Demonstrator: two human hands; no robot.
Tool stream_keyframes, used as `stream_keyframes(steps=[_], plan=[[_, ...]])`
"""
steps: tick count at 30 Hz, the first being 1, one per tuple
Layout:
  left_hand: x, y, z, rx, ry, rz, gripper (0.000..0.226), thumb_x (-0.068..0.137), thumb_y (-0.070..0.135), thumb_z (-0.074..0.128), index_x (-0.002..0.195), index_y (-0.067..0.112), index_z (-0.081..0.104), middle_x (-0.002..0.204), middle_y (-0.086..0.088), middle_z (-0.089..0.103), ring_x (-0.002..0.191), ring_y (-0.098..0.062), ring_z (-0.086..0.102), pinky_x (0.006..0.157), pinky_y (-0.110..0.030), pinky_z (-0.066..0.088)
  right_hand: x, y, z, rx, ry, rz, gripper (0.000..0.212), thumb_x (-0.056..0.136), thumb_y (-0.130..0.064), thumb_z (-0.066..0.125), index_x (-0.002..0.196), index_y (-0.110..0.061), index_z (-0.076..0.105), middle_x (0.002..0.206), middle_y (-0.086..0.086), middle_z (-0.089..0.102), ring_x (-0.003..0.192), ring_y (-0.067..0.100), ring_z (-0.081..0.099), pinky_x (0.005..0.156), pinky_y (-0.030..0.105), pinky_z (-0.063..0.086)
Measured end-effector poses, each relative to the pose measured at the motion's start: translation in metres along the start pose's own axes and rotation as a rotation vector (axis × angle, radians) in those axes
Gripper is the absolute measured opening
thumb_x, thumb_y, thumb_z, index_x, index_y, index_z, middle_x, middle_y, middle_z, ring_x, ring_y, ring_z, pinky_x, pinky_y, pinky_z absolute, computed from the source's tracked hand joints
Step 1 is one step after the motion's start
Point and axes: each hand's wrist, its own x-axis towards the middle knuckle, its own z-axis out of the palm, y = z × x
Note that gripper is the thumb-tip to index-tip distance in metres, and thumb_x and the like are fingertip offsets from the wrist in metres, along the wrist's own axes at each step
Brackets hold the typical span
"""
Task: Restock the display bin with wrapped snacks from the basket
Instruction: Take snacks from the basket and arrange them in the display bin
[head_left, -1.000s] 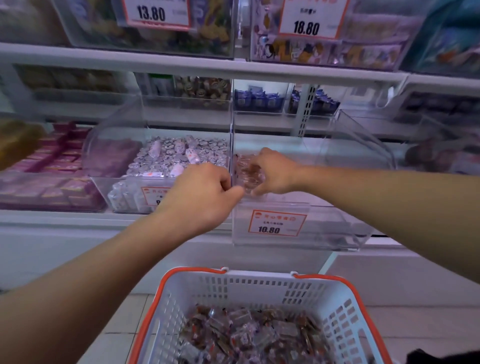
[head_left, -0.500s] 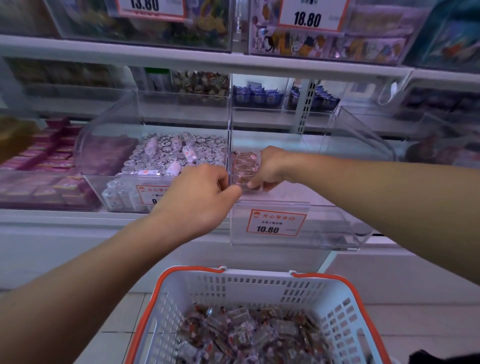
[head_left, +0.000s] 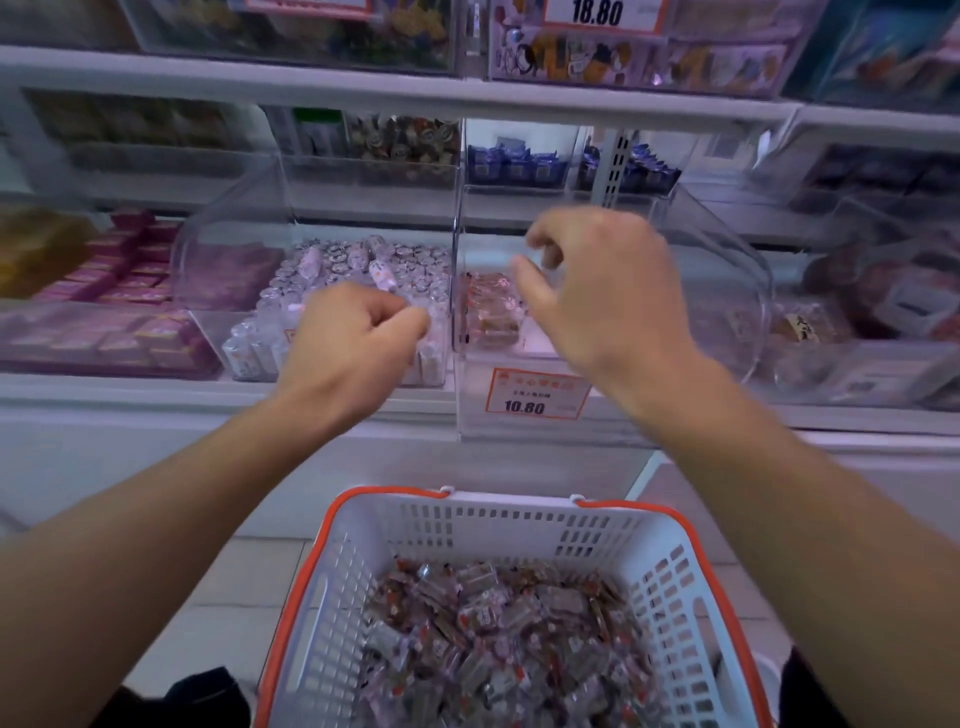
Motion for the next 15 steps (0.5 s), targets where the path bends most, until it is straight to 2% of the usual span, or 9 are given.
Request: stream_keyframes(steps=[2, 3, 4, 6, 8, 10, 12, 13, 15], plan=[[-0.012, -0.017, 0.007, 0.109, 0.030, 0.028, 0.041, 0.063, 0.038, 0.042, 0.051, -0.001, 0.047, 0.052, -0.027, 0.045, 0.047, -0.021, 0.041, 0.047, -0.042, 0.039, -0.057, -0.016, 0.002, 0.247, 0.207, -0.073, 0.025, 0.092, -0.028, 0.059, 0.069, -0.017, 0.061, 0.062, -0.005, 0.055, 0.057, 0.016, 0.051, 0.053, 0.029, 0.039], [-0.020, -0.029, 0.015, 0.185, 0.000, 0.009, 0.040, 0.065, 0.039, 0.042, 0.051, 0.002, 0.044, 0.049, -0.020, 0.040, 0.048, -0.022, 0.042, 0.045, -0.038, 0.034, -0.087, -0.023, 0.012, 0.318, 0.165, -0.053, 0.028, 0.093, -0.025, 0.058, 0.066, -0.017, 0.058, 0.060, -0.004, 0.053, 0.055, 0.018, 0.050, 0.052, 0.030, 0.038], [-0.031, -0.042, 0.026, 0.277, -0.073, -0.031, 0.038, 0.067, 0.040, 0.043, 0.051, 0.006, 0.043, 0.048, -0.012, 0.040, 0.052, -0.024, 0.046, 0.046, -0.035, 0.031, -0.117, -0.027, 0.028, 0.348, -0.011, -0.009, 0.027, 0.093, -0.025, 0.058, 0.067, -0.016, 0.059, 0.062, -0.001, 0.057, 0.059, 0.022, 0.055, 0.053, 0.032, 0.041], [-0.065, -0.071, 0.054, 0.550, -0.424, -0.168, 0.036, 0.077, 0.045, 0.050, 0.066, 0.014, 0.062, 0.072, -0.011, 0.063, 0.077, -0.031, 0.061, 0.058, -0.031, 0.039, -0.181, -0.024, 0.070, 0.300, -0.638, 0.143, 0.018, 0.092, -0.031, 0.060, 0.089, -0.015, 0.067, 0.085, 0.006, 0.070, 0.082, 0.029, 0.065, 0.068, 0.038, 0.052], [-0.115, -0.106, 0.085, 0.737, -0.869, -0.330, 0.038, 0.089, 0.046, 0.055, 0.109, 0.017, 0.070, 0.119, -0.017, 0.066, 0.109, -0.032, 0.061, 0.075, -0.028, 0.047, -0.250, -0.007, 0.099, 0.241, -1.235, 0.235, 0.038, 0.090, -0.037, 0.065, 0.122, -0.017, 0.063, 0.118, 0.011, 0.068, 0.108, 0.030, 0.063, 0.089, 0.036, 0.052], [-0.170, -0.137, 0.109, 0.768, -1.123, -0.512, 0.046, 0.092, 0.046, 0.056, 0.125, 0.014, 0.061, 0.135, -0.016, 0.057, 0.117, -0.030, 0.057, 0.074, -0.021, 0.049, -0.313, 0.014, 0.104, 0.131, -1.624, 0.263, 0.058, 0.085, -0.039, 0.073, 0.135, -0.015, 0.055, 0.133, 0.013, 0.060, 0.118, 0.029, 0.058, 0.093, 0.028, 0.047], [-0.215, -0.163, 0.131, 0.689, -1.223, -0.654, 0.054, 0.094, 0.047, 0.054, 0.131, 0.008, 0.058, 0.138, -0.016, 0.054, 0.122, -0.030, 0.055, 0.090, -0.028, 0.049, -0.357, 0.032, 0.099, -0.030, -1.707, 0.367, 0.071, 0.072, -0.044, 0.082, 0.131, -0.013, 0.057, 0.125, 0.013, 0.064, 0.109, 0.029, 0.062, 0.084, 0.029, 0.049], [-0.231, -0.171, 0.142, 0.647, -1.200, -0.726, 0.052, 0.094, 0.046, 0.056, 0.131, 0.009, 0.059, 0.136, -0.015, 0.057, 0.121, -0.031, 0.056, 0.097, -0.033, 0.048, -0.370, 0.036, 0.098, -0.098, -1.706, 0.402, 0.075, 0.066, -0.048, 0.085, 0.126, -0.011, 0.058, 0.117, 0.013, 0.066, 0.102, 0.030, 0.065, 0.081, 0.032, 0.053], [-0.257, -0.182, 0.162, 0.536, -1.021, -0.932, 0.063, 0.084, 0.044, 0.070, 0.135, 0.010, 0.054, 0.130, -0.014, 0.060, 0.116, -0.030, 0.060, 0.097, -0.038, 0.051, -0.376, 0.035, 0.104, -0.147, -1.648, 0.479, 0.069, 0.064, -0.044, 0.084, 0.117, -0.008, 0.059, 0.105, 0.013, 0.067, 0.092, 0.032, 0.066, 0.073, 0.036, 0.056]])
